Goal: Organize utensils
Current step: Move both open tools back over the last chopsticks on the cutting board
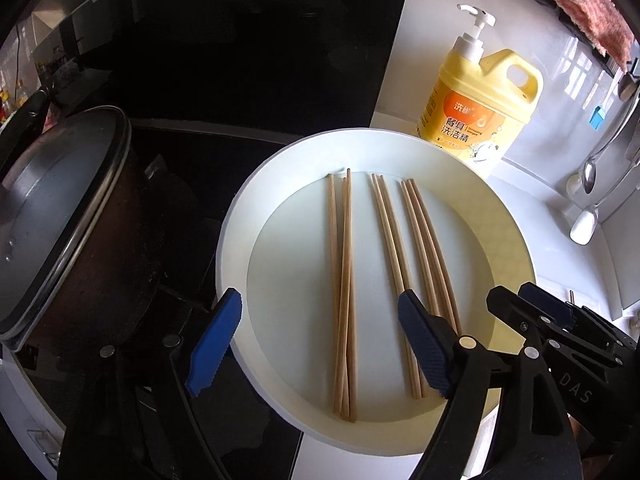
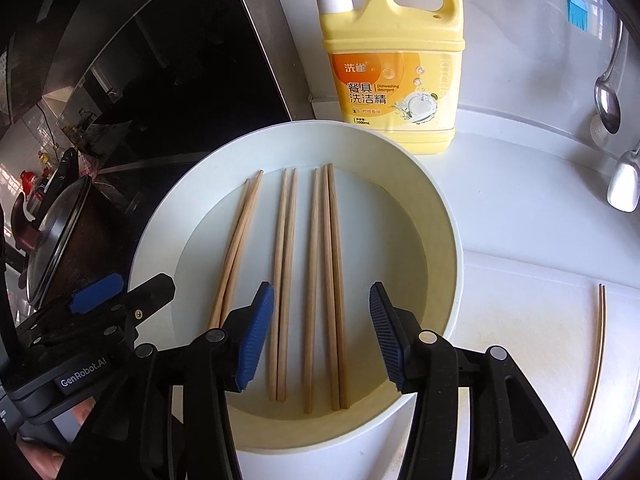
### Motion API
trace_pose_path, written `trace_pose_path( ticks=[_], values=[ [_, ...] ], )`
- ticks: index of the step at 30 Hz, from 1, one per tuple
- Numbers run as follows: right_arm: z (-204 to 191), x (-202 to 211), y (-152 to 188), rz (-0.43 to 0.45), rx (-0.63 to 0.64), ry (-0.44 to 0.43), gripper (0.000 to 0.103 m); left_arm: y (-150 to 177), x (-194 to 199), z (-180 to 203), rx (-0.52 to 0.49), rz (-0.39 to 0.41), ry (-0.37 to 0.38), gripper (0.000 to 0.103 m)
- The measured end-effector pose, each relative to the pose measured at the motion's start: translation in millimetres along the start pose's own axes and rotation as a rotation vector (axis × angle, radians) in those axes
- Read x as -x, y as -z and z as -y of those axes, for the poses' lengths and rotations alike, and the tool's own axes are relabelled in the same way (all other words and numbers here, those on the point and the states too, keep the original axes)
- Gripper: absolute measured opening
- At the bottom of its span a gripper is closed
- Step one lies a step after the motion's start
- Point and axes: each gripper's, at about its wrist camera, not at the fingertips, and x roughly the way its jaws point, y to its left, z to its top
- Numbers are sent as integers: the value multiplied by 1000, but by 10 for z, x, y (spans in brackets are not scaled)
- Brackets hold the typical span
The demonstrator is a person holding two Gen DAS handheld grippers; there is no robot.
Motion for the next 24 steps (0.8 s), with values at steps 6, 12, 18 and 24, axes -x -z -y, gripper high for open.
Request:
trace_pose_path(
  ticks=[6, 12, 18, 24],
  values=[
    [112, 182, 174, 9, 9, -7, 54, 153, 182, 83, -2, 6, -29, 83],
    [296, 454, 377, 35, 17, -12, 57, 325, 386, 246, -6, 25, -45, 90],
    [585, 763, 636, 73, 30, 13, 58, 508, 561, 538, -29, 39, -58, 93],
    [1014, 1017, 920, 88, -1, 36, 60, 708, 714, 946, -65, 55, -43, 95]
  ],
)
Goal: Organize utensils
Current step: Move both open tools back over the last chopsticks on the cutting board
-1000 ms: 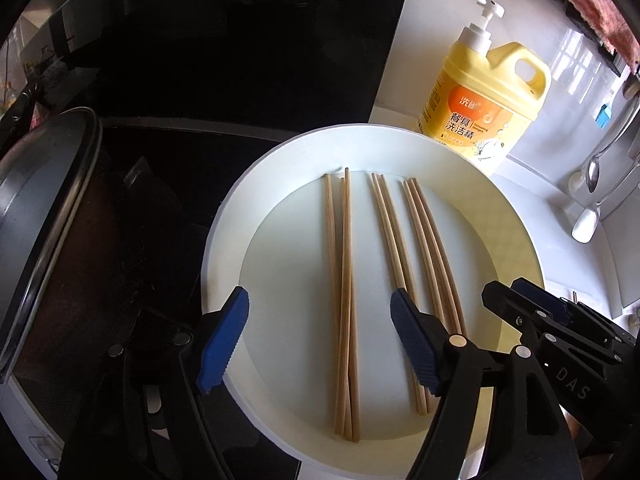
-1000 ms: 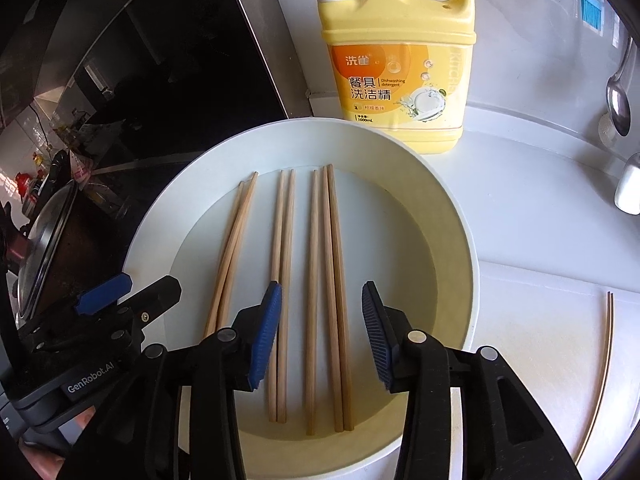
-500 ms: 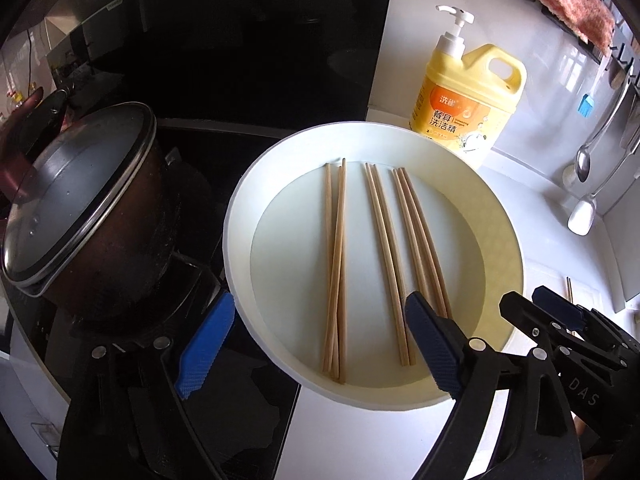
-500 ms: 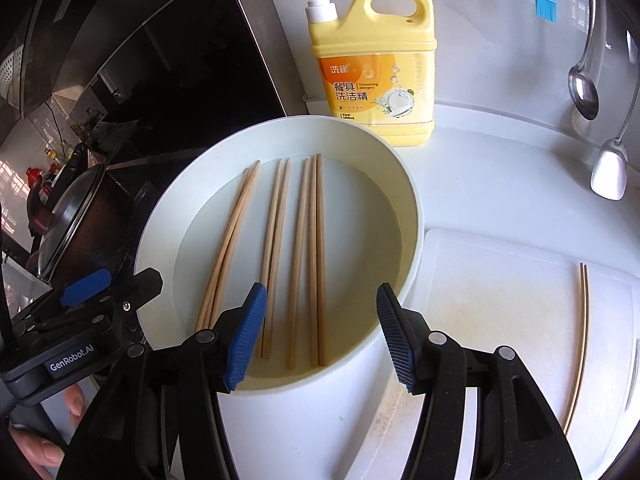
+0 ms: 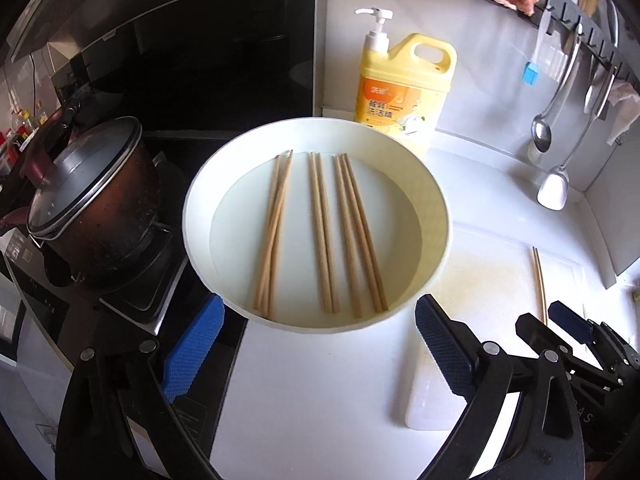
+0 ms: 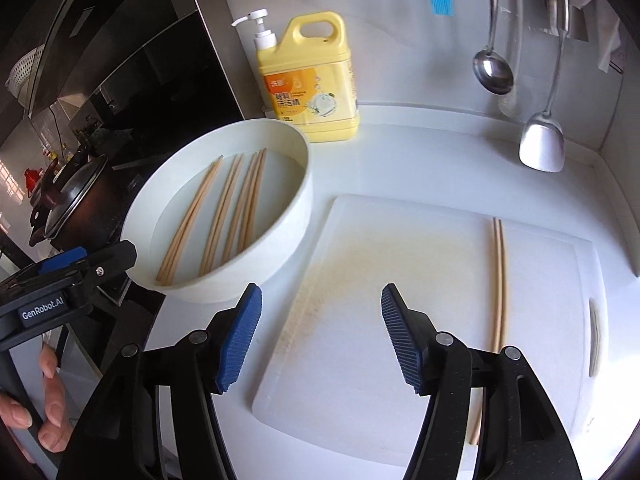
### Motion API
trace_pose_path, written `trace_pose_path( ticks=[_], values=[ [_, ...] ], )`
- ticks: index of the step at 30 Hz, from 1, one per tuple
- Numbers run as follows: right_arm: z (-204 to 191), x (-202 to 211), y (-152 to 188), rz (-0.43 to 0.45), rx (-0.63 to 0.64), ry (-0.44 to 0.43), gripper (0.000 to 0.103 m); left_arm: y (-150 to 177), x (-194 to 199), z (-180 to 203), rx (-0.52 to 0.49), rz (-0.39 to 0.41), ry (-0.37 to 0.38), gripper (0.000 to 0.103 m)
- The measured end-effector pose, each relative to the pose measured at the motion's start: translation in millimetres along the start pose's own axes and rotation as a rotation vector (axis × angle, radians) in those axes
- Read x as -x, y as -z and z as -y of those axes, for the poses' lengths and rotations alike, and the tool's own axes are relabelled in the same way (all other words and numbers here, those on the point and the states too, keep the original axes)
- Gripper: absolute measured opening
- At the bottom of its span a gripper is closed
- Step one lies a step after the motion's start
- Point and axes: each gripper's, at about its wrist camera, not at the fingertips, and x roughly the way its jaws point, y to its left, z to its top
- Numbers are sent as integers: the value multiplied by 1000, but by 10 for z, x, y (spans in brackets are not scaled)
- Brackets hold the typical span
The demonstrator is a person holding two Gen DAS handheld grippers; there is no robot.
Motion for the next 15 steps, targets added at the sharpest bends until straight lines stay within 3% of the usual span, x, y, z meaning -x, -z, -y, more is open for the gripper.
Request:
trace_pose_path(
  ticks=[15],
  values=[
    [1305, 573, 658, 48, -113, 90, 60, 538, 294, 1148, -50, 19, 72, 96]
  ],
)
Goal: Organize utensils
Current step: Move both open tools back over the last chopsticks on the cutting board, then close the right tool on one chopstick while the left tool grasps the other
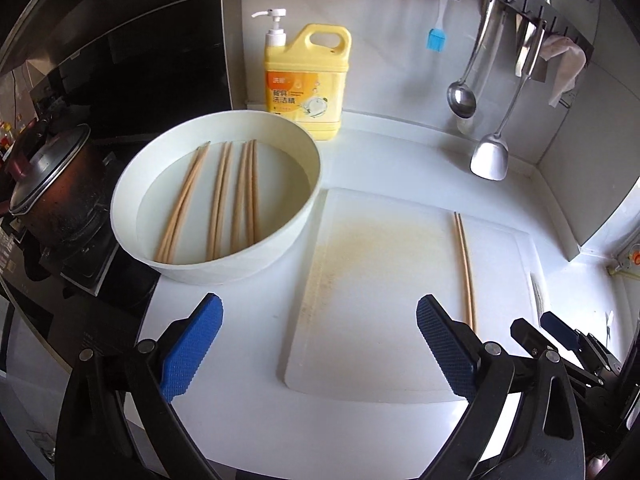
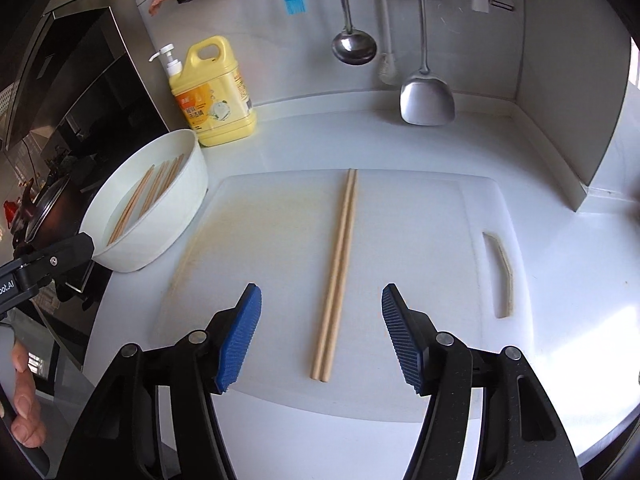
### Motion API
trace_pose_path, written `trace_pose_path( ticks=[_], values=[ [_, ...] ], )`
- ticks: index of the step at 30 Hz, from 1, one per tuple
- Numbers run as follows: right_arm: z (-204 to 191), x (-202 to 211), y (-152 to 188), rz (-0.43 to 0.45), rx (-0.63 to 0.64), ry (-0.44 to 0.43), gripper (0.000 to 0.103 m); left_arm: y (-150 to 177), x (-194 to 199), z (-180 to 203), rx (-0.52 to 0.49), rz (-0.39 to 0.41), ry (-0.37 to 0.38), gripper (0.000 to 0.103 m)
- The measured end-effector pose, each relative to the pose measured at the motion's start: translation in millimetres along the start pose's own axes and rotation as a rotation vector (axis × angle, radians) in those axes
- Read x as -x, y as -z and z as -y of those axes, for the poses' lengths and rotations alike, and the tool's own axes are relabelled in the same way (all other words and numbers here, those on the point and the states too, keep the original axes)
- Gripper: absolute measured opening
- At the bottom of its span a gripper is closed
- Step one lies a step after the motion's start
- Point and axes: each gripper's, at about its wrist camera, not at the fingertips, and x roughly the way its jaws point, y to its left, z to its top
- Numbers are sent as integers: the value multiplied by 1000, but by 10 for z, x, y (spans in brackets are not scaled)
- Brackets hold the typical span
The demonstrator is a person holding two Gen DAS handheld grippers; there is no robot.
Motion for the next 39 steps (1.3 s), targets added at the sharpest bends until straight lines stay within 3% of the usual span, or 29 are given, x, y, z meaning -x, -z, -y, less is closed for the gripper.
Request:
trace_pose_path(
  ticks=[10, 15, 22, 39],
  values=[
    [403, -154, 127, -19, -20, 41, 60, 120, -162, 341, -19, -24, 9, 96],
    [362, -362, 104, -9, -12, 56, 60, 143, -316, 335, -20, 4, 15, 96],
    [239, -669, 93, -35, 21, 75, 60, 160, -559, 242, 4, -26, 19, 96],
    [119, -855, 71, -23, 82, 142, 60, 148, -714, 158, 21, -45, 16, 96]
  ],
)
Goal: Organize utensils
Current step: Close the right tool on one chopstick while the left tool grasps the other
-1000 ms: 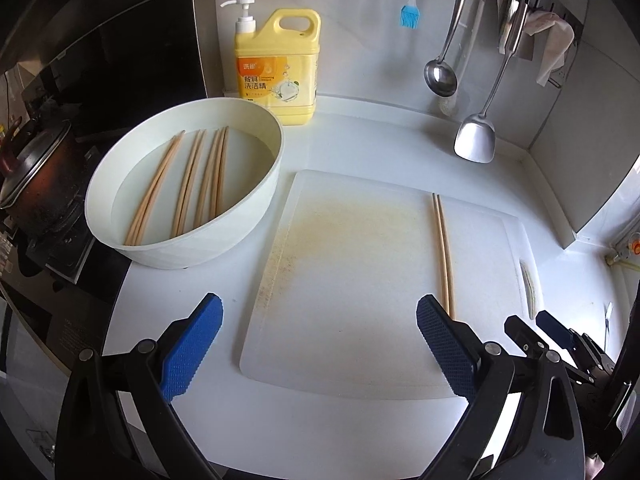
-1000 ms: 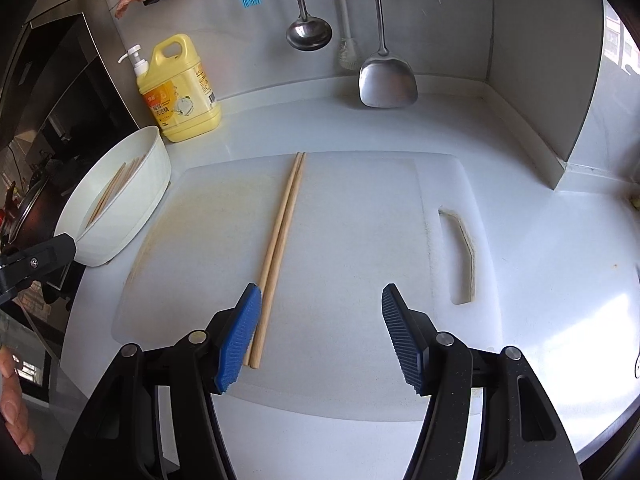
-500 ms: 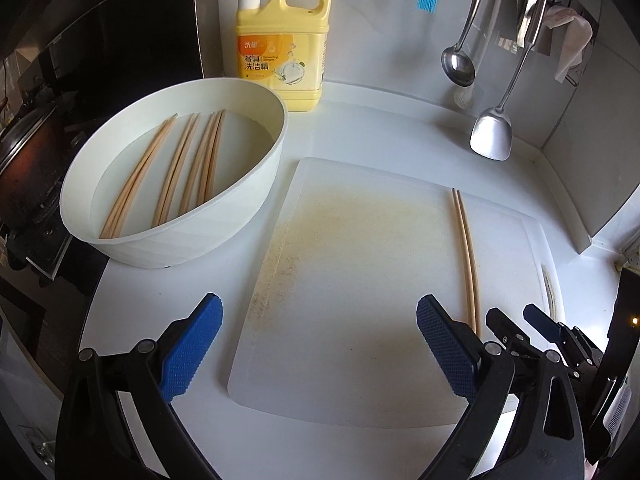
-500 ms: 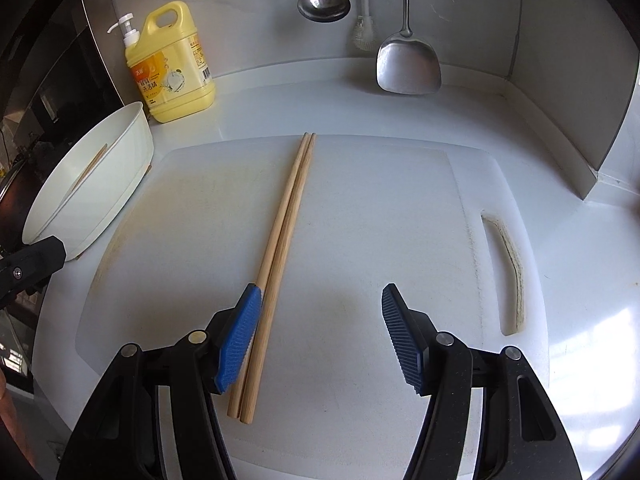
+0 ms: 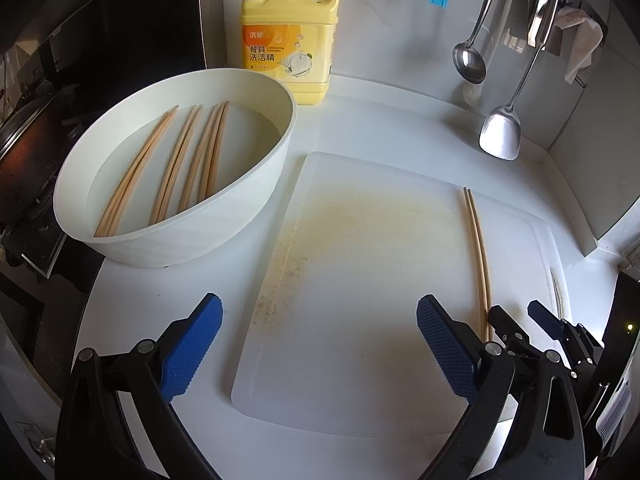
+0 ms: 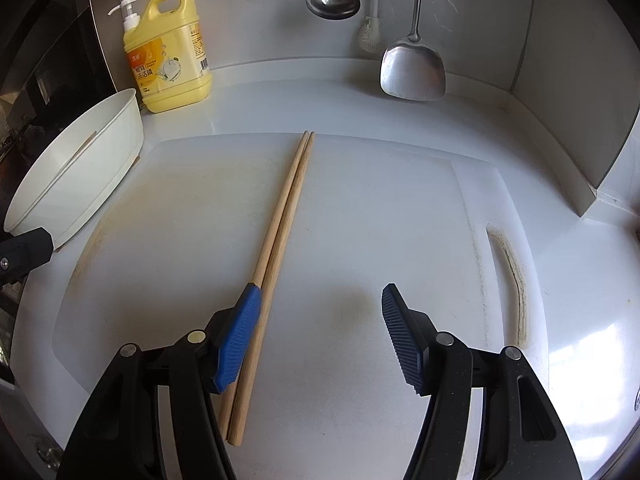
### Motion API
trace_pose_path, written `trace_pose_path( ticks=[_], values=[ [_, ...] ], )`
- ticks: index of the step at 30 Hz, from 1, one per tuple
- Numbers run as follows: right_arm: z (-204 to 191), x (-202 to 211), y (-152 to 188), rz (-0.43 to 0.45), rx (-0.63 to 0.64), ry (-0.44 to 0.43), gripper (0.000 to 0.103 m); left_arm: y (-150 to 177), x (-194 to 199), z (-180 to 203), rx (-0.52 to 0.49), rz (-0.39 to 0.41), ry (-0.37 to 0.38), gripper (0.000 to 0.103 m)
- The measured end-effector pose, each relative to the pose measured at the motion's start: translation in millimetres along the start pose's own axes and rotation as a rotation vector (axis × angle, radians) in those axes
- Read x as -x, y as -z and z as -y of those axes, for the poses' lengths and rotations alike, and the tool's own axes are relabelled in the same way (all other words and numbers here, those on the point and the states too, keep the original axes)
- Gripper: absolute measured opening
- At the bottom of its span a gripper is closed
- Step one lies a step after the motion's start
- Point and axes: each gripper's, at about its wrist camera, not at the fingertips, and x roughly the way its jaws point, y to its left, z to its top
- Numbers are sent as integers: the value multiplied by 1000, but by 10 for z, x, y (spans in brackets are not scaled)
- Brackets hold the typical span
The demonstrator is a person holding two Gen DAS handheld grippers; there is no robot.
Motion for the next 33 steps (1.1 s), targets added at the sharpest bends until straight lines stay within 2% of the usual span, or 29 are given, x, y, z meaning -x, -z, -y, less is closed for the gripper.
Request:
trace_pose_path(
  ticks=[8, 11, 13, 16, 19, 26, 33],
  values=[
    [-40, -85, -31, 12, 16, 22, 60, 1, -45, 23, -9, -1, -5, 96],
    [-53, -84, -50, 31, 28, 9, 43, -4, -72, 66, -16, -2, -4, 96],
    [-43, -77, -60, 37, 36, 4, 26, -14, -90, 106, -22, 0, 2, 96],
    [46, -77, -72, 37, 23, -21, 13, -38, -136, 196, -34, -1, 25, 96],
    [173, -70, -73, 36, -6, -57, 9, -52, -188, 335, -58, 2, 51, 96],
    [424, -46, -54, 37, -37, -58, 9, -49, -397, 699, -106, -2, 81, 96],
    [650, -65, -81, 35, -31, -54, 8, -47, -601, 969, -131, -15, 76, 96]
  ],
)
